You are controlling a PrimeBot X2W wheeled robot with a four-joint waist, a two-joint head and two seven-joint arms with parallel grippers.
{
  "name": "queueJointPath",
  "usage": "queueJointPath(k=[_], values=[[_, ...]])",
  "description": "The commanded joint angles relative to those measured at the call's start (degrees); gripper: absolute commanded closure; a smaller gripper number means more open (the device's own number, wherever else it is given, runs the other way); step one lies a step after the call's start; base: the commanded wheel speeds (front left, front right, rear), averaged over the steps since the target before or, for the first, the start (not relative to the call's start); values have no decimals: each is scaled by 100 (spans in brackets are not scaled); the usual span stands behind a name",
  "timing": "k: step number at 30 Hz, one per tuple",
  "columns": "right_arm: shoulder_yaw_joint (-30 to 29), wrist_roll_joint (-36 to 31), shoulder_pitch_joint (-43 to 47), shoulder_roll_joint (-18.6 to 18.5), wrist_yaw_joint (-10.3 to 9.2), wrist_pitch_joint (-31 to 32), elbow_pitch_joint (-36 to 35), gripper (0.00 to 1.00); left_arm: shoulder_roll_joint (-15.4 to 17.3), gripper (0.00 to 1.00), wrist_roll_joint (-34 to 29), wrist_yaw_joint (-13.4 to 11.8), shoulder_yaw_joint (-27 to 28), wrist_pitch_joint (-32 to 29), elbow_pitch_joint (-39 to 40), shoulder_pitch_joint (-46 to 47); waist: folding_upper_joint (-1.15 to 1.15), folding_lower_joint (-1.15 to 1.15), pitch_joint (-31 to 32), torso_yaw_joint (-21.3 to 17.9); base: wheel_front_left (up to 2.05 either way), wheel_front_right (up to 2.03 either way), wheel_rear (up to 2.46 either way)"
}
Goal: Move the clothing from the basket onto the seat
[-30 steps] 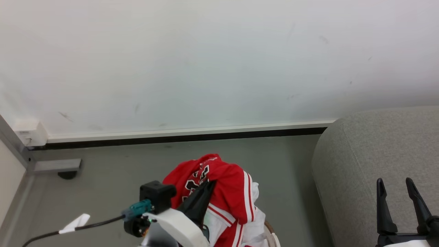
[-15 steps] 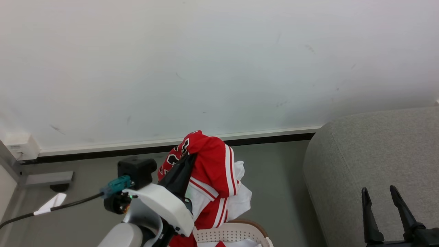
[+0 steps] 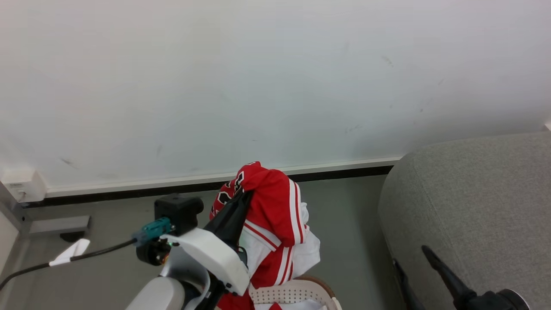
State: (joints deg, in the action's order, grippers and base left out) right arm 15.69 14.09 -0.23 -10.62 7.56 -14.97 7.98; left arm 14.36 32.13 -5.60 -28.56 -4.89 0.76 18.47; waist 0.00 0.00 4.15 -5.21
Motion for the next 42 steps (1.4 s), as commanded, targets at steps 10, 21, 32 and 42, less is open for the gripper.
queueJointPath(k=[10, 21, 32, 42], values=[[2074, 1160, -1088, -1030, -14, 231, -114, 0, -30, 100, -28, 27, -116, 6, 11, 81, 0, 0, 27, -7, 0, 0, 0], [3752, 1906, -2470, -870, -14, 281, 585, 0, -109, 100, -37, 125, -329, -44, -67, 159, 0, 0, 32, 122, 0, 0, 0], [4568, 2206, -3543, 159, -14, 24, 2434, 0, -224, 100, 5, 195, -555, -166, -29, 254, 0, 0, 36, 301, 0, 0, 0], [4482, 2687, -3610, 485, -14, -26, 2641, 100, -260, 100, 72, 176, -575, -128, -130, 240, 0, 0, 47, 381, 0, 0, 0]])
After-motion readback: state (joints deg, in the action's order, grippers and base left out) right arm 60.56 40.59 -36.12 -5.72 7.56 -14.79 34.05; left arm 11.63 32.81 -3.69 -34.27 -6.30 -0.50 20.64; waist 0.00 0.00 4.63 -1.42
